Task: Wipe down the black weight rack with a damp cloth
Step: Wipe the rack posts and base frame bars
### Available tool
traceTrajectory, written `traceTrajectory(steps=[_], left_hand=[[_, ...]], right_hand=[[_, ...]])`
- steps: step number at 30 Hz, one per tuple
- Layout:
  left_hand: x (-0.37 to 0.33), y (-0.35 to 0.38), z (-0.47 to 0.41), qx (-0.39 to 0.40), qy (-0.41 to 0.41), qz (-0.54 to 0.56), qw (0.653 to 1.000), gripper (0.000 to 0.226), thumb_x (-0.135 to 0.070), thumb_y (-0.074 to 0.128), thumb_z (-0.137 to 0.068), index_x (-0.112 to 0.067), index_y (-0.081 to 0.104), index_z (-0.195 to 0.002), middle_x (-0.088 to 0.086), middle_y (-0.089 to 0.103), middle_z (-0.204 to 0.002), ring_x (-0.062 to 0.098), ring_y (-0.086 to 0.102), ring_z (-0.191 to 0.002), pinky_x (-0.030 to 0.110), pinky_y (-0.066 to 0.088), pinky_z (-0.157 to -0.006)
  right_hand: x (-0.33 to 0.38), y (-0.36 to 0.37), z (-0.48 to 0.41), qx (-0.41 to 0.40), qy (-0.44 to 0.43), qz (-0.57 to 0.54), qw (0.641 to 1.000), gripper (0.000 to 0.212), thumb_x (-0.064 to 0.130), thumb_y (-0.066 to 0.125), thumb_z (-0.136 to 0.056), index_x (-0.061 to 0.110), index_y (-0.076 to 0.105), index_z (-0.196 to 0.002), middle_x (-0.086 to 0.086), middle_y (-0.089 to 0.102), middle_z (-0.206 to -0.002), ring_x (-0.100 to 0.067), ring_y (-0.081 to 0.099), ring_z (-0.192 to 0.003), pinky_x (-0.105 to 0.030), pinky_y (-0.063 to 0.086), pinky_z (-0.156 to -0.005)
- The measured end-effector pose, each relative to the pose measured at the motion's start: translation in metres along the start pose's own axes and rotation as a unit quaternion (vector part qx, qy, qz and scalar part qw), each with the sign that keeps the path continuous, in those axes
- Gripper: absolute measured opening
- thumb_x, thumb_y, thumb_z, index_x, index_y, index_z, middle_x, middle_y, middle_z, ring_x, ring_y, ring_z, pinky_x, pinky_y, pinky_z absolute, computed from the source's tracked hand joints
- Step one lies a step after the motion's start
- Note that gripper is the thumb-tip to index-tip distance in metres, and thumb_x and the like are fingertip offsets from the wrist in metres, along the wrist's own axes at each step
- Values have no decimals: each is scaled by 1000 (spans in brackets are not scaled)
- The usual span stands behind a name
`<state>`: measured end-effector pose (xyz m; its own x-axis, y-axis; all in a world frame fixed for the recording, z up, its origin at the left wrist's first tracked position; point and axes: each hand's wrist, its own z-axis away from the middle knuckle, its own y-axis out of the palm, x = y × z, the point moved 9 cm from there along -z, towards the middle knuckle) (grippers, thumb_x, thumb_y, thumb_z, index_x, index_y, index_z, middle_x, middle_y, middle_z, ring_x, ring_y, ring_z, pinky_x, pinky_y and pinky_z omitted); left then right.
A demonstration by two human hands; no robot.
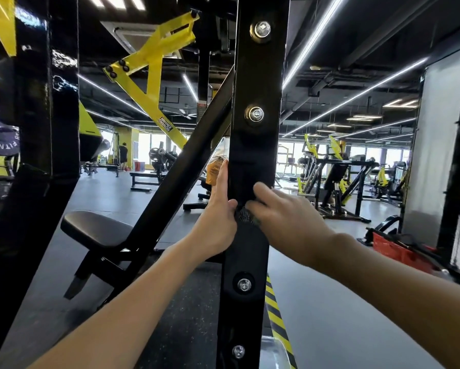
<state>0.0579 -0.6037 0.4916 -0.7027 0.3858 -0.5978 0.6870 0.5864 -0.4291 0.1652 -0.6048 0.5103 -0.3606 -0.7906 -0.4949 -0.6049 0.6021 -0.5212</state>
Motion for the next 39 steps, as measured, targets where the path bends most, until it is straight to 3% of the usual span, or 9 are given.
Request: traceTrajectory(steps=[4,10,14,20,25,28,32,35,39], left_hand=[[9,4,3,16,-24,31,999,88,-1,38,-103,-52,-15,-150,4,22,-162,30,40,-140,36,46,-108],[21,4,5,12,-35,10,999,98,-3,41,-100,-73,-17,-136,17,15,-163,48,22,-145,54,38,-112],[24,8,5,12,-48,-9,999,101,1,41,-101,-71,-22,-135,23,13,-162,51,19,-143,41,44,-100],[25,11,8,16,-64,-20,998,93,3,40,-102,-50,-20,-149,33,15,-158,50,48,-123,7,39,-48],[22,7,9,1,-37,-29,999,91,-2,40,-103,-57,-18,-147,15,12,-165,37,49,-132,25,52,-85],[17,8,14,-12,-62,-48,997,87,-5,41,-103,-50,-16,-151,8,16,-164,38,37,-140,44,45,-105],[-12,-7,52,-129,-18,-68,989,79,-17,61,-96,-35,12,-155,-7,40,-126,14,46,-119,29,44,-102],[-32,9,76,-80,40,-35,995,75,-30,71,-90,-34,28,-151,-13,45,-123,3,51,-110,21,49,-91],[-42,19,78,-55,58,-36,996,86,-14,76,-87,-20,25,-156,-11,40,-139,-2,44,-127,12,40,-102]], right_hand=[[-33,-18,-3,-82,146,-71,983,18,-3,68,-80,3,67,-96,-10,50,-94,-29,56,-62,-36,49,-45],[-21,-9,0,-56,79,-57,994,16,0,69,-80,3,67,-96,-10,49,-92,-26,53,-60,-37,50,-43],[-24,-11,7,-100,157,-91,978,18,-1,63,-83,0,66,-100,-13,50,-97,-31,56,-62,-44,53,-47],[-41,-26,1,-144,159,-108,971,24,1,60,-84,-2,67,-107,-5,44,-92,-24,48,-59,-35,48,-50],[-15,0,12,-23,96,-73,992,21,-3,67,-80,4,67,-100,-10,47,-95,-32,55,-62,-44,51,-45],[-27,2,11,3,151,-145,978,27,1,61,-86,9,69,-111,-3,49,-99,-26,59,-75,-39,55,-67],[-37,-3,30,-66,342,-339,874,16,5,61,-91,10,70,-104,6,50,-80,-3,48,-63,-7,37,-56],[-20,12,43,-68,413,-560,715,6,10,63,-94,12,68,-98,-3,63,-72,-3,57,-53,-15,45,-46],[-1,28,46,-43,464,-631,620,20,15,64,-93,1,54,-102,-24,64,-94,-34,68,-86,-46,58,-78]])
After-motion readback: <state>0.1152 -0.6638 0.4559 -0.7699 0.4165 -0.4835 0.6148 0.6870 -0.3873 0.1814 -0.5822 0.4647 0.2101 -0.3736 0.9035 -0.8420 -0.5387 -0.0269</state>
